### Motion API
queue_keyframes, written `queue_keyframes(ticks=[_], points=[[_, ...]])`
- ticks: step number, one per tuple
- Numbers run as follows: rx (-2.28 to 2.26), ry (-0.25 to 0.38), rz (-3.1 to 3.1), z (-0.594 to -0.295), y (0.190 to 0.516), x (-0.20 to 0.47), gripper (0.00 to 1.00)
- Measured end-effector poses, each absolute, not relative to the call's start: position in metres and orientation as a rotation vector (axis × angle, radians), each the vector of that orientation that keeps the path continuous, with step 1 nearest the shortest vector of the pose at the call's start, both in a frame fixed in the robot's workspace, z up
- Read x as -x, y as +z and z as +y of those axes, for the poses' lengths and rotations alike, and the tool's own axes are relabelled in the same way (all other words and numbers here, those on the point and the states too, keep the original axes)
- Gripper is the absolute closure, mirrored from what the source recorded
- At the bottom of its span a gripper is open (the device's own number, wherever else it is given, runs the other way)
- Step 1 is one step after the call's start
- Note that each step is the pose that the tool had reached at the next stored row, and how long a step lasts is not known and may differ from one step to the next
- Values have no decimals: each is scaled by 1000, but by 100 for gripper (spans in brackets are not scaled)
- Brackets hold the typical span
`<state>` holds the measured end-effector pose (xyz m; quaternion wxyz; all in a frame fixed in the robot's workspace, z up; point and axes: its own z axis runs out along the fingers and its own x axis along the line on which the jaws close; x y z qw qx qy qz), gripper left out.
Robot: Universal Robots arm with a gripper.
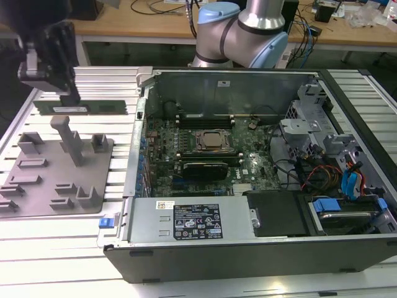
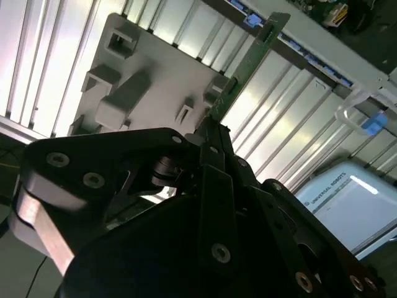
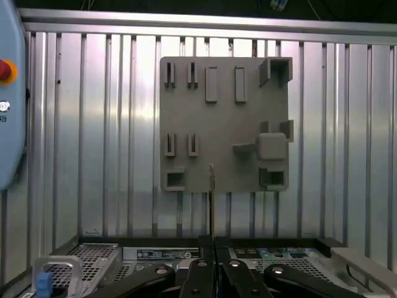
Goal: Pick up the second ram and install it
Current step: 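Pick up the second ram and move it above second insertion slot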
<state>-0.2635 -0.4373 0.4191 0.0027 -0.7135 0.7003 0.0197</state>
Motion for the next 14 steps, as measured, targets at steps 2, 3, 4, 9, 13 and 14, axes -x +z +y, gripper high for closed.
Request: queue_keyframes(ticks=[2, 3, 4, 9, 13, 14], points=[[2238, 63, 2197, -437, 419, 249, 91], [2238, 64, 2197, -437, 419, 243, 91], [2239, 64, 2197, -437, 419, 239, 91], [2241, 71, 2200, -437, 417, 186, 91], [2244, 76, 2203, -437, 417, 146, 91], [2244, 77, 2203, -437, 416, 134, 91]])
